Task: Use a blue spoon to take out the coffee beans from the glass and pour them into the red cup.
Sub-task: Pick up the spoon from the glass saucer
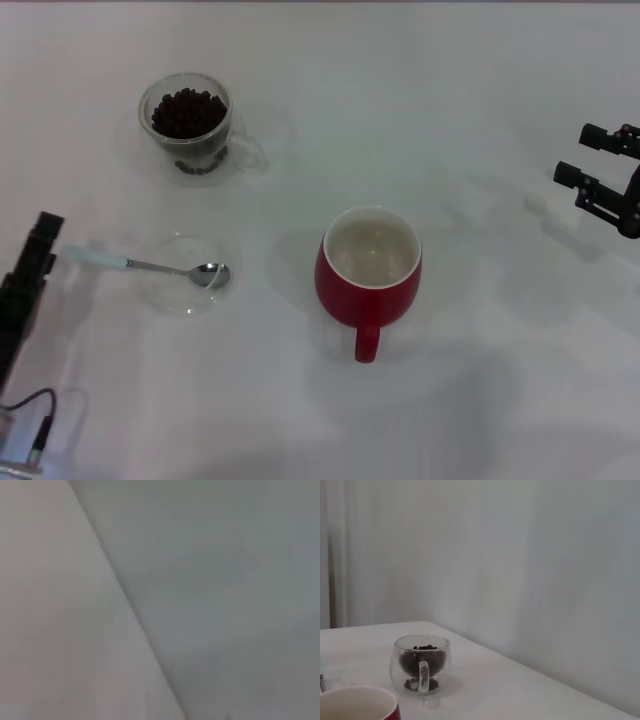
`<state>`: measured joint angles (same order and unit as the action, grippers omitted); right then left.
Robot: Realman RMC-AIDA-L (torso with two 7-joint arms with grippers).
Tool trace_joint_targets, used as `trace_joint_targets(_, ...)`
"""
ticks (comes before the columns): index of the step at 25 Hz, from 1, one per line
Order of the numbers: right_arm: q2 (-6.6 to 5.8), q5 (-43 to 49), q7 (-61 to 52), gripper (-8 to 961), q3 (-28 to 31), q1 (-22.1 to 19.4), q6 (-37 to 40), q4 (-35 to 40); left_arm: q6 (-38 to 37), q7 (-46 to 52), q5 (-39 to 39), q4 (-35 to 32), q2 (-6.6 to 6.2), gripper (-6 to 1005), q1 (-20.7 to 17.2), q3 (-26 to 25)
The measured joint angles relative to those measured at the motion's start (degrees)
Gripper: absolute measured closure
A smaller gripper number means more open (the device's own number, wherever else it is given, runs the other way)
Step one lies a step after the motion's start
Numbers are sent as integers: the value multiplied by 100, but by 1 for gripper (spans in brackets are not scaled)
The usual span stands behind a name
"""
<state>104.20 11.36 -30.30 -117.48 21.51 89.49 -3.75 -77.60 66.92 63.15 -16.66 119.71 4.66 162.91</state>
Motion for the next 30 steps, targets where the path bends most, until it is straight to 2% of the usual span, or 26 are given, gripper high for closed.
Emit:
trace_joint_targets(6,-12,-2,44,408,4,20,-22,4,259,136,-132,-9,-1,127,159,4)
trace_joint_targets(8,-12,-3,57,408,5,22,-24,5,476,301,-319,-11,-1,126,351,5)
trace_joint_targets(13,30,-3,57,408,6,20,-71,7,537,262,-478,-10,1,126,430,4)
trace_joint_targets(30,65,-11,39,409,6,-42,-117,6,403,-273,-533,-241,22,142,132,4)
